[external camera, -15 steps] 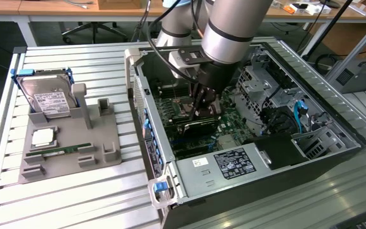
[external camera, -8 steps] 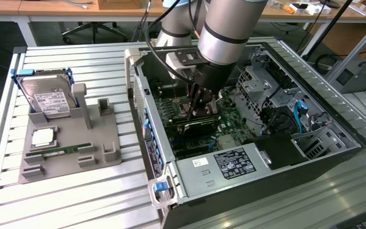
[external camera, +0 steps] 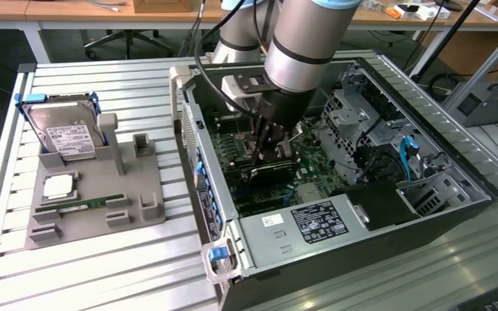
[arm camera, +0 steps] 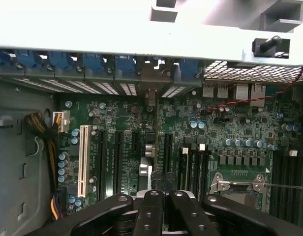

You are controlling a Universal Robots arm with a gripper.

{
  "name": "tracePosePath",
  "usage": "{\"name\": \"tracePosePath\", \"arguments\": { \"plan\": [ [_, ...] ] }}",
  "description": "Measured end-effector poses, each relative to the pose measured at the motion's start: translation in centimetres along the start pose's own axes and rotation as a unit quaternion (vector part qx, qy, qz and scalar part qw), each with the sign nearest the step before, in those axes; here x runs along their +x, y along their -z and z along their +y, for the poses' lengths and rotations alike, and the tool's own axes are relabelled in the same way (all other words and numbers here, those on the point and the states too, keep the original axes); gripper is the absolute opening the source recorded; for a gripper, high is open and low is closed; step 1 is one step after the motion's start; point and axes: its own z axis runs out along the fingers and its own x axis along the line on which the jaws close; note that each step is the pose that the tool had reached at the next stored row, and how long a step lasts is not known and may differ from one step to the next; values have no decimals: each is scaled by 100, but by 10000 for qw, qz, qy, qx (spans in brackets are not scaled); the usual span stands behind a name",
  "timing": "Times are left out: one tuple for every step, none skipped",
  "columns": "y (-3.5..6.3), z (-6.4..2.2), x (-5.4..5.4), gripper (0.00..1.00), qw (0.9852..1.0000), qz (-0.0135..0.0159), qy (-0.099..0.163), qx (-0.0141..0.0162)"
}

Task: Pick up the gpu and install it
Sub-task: 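Press down on the gpu until it lock into place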

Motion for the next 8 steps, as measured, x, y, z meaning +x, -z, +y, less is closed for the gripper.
{"name": "tracePosePath", "arguments": {
  "plan": [
    [-21,3,0,11,10000,-1,0,1],
    [-31,5,1,11,10000,-1,0,0],
    [-31,7,1,11,10000,0,0,0],
    [-31,7,1,11,10000,0,1,0],
    [-31,8,1,11,10000,0,1,0],
    [-32,8,1,11,10000,0,0,0],
    [-32,9,4,11,10000,0,0,0],
    [-32,9,7,11,10000,-1,-1,0]
  ]
}}
